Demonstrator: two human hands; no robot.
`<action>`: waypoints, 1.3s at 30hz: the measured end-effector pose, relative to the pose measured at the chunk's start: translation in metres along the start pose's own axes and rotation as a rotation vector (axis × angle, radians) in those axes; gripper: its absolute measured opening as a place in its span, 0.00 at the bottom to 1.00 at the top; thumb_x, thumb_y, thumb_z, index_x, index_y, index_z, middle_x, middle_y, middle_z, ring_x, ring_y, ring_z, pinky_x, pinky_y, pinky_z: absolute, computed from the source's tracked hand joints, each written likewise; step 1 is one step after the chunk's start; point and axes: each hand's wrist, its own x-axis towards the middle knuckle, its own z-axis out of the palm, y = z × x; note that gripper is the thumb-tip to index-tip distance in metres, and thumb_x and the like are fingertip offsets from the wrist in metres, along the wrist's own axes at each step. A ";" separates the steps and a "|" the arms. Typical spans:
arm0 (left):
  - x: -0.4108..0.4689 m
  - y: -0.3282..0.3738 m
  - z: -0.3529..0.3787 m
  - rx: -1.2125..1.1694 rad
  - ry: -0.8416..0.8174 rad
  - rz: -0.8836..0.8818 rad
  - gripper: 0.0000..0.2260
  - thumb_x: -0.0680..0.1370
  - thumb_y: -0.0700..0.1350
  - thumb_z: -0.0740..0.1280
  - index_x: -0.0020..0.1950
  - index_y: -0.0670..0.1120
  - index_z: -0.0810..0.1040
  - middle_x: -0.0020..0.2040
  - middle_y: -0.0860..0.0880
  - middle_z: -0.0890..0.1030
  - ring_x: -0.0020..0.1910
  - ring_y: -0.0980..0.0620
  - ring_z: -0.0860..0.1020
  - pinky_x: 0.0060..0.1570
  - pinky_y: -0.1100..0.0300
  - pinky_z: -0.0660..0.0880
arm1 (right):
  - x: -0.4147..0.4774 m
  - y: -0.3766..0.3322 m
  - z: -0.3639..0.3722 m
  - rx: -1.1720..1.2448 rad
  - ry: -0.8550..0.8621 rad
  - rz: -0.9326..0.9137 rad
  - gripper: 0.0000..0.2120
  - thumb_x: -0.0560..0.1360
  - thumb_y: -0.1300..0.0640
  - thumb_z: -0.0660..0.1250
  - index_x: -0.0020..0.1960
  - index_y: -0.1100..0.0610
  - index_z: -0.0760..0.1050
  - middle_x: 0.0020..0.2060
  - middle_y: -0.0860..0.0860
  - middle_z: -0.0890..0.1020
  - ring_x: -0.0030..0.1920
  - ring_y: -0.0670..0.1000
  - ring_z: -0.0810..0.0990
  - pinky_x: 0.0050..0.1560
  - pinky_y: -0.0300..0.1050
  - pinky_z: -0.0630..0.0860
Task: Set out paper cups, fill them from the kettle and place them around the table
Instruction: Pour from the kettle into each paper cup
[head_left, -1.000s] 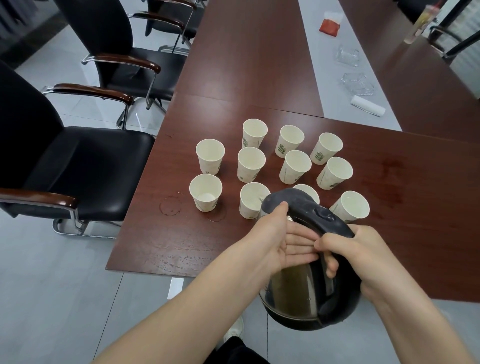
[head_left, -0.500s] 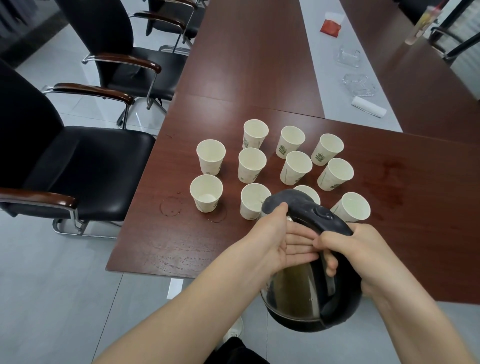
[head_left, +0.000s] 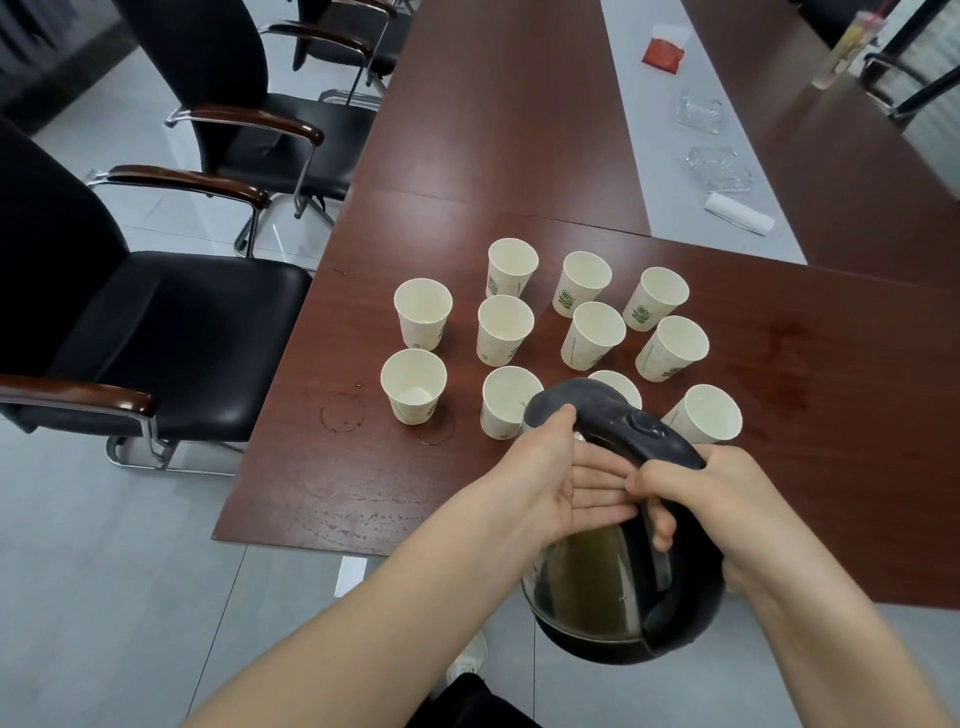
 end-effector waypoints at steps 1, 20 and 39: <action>0.000 0.000 0.000 0.001 0.000 0.002 0.33 0.82 0.58 0.51 0.34 0.35 0.78 0.28 0.41 0.81 0.32 0.46 0.81 0.33 0.56 0.80 | 0.000 0.000 0.000 0.000 0.000 -0.001 0.14 0.67 0.70 0.66 0.25 0.61 0.70 0.19 0.58 0.70 0.20 0.53 0.67 0.29 0.43 0.67; -0.008 -0.014 0.011 0.113 0.097 0.131 0.39 0.81 0.61 0.52 0.20 0.38 0.78 0.25 0.42 0.80 0.24 0.50 0.80 0.32 0.59 0.80 | -0.016 0.026 -0.002 0.072 0.046 -0.160 0.08 0.57 0.62 0.67 0.21 0.58 0.70 0.18 0.60 0.70 0.22 0.54 0.69 0.30 0.42 0.68; -0.055 0.004 -0.064 0.183 0.009 0.146 0.38 0.81 0.62 0.52 0.22 0.38 0.79 0.27 0.42 0.81 0.26 0.50 0.81 0.35 0.59 0.81 | -0.042 0.006 0.079 0.157 0.074 -0.217 0.11 0.59 0.68 0.70 0.22 0.61 0.71 0.17 0.60 0.69 0.19 0.54 0.68 0.24 0.39 0.68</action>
